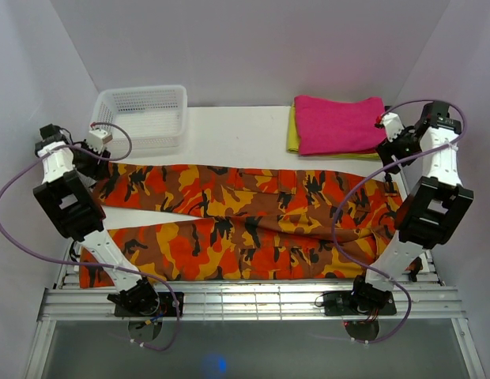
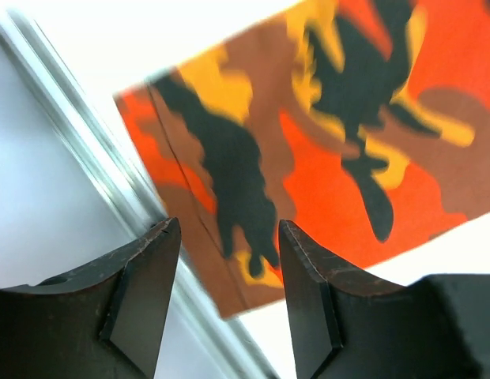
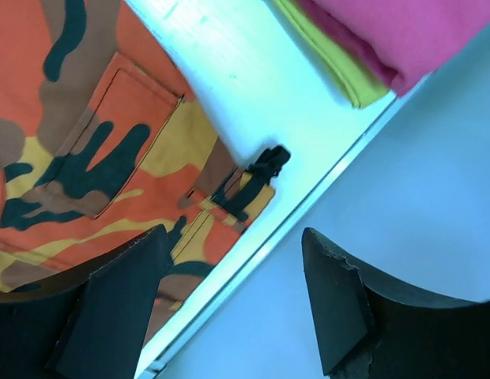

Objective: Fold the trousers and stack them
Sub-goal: Flatten the trousers out, then fold the trousers

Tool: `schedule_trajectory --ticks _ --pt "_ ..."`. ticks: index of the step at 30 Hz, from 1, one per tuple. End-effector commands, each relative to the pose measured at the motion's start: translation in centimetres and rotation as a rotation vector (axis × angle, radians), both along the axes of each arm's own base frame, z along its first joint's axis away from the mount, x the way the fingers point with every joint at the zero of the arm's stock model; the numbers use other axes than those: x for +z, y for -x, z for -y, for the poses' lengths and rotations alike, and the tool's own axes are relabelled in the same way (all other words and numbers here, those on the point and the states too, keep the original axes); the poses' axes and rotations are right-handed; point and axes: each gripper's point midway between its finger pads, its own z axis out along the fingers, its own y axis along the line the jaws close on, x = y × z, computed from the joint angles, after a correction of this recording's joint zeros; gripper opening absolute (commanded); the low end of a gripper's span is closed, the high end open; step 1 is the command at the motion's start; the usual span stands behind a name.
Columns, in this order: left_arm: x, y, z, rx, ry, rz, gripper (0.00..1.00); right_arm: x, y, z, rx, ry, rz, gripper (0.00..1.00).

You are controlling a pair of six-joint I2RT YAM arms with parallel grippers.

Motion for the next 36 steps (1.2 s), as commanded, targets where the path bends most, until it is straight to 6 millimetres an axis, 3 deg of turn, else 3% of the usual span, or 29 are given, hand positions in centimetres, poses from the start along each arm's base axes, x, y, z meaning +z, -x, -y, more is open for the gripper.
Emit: schedule_trajectory --ticks 1,2,3,5,7,12,16,19,20,21,23,24,26,28,30,31,36 --pt "4.8 -3.6 1.2 -0.128 -0.008 0.148 0.64 -2.6 -0.1 -0.1 0.116 0.003 -0.087 0.74" --pt "4.7 -4.2 1.4 -0.133 0.016 0.152 0.64 -3.5 -0.6 0.1 0.124 0.003 -0.093 0.74" --pt "3.3 -4.5 1.5 -0.136 0.051 0.123 0.64 -3.8 -0.9 0.3 0.127 0.014 -0.093 0.73" --pt "3.9 -5.6 1.6 -0.129 0.090 0.149 0.64 -5.0 -1.9 0.7 0.143 0.028 -0.089 0.73" --pt "3.0 -6.0 2.1 -0.137 0.122 0.142 0.64 -5.8 -2.4 0.9 0.160 0.041 -0.092 0.72" --pt "2.3 -6.4 3.3 -0.158 0.176 0.152 0.66 -8.7 -2.7 1.5 0.306 0.086 -0.125 0.75" --pt "2.4 -6.9 3.7 -0.188 0.200 0.182 0.70 -11.3 -1.8 0.9 0.411 0.088 -0.196 0.77" --pt "2.4 -7.5 3.6 -0.190 0.207 0.201 0.80 -13.2 0.3 0.1 0.483 0.086 -0.304 0.67" --pt "1.8 -7.6 3.7 -0.189 0.218 0.191 0.81 -14.2 1.7 0.0 0.498 0.095 -0.356 0.51" --pt "1.2 -7.4 3.8 -0.191 0.224 0.177 0.81 -14.7 1.6 0.2 0.512 0.123 -0.348 0.42" --pt "-0.4 -6.9 3.8 -0.185 0.209 0.137 0.75 -15.0 2.0 0.8 0.520 0.181 -0.336 0.21" --pt "-1.7 -6.1 4.0 -0.176 0.219 0.098 0.68 -15.9 3.1 0.7 0.538 0.191 -0.353 0.15" --pt "-3.5 -5.3 3.5 -0.155 0.190 0.047 0.61 -15.7 2.4 1.7 0.531 0.262 -0.317 0.08" --pt "-5.8 -3.5 3.9 -0.128 0.195 -0.020 0.52 -15.6 2.0 2.3 0.516 0.287 -0.303 0.08" --pt "-6.5 -2.2 4.0 -0.134 0.172 -0.047 0.45 -15.1 0.9 2.9 0.493 0.314 -0.271 0.08" --pt "-7.8 -0.7 4.7 -0.134 0.184 -0.086 0.35 -14.3 -0.1 3.2 0.478 0.327 -0.244 0.08" --pt "-9.0 3.7 6.1 -0.180 0.169 -0.164 0.13 -11.8 -2.9 3.9 0.449 0.368 -0.150 0.08"
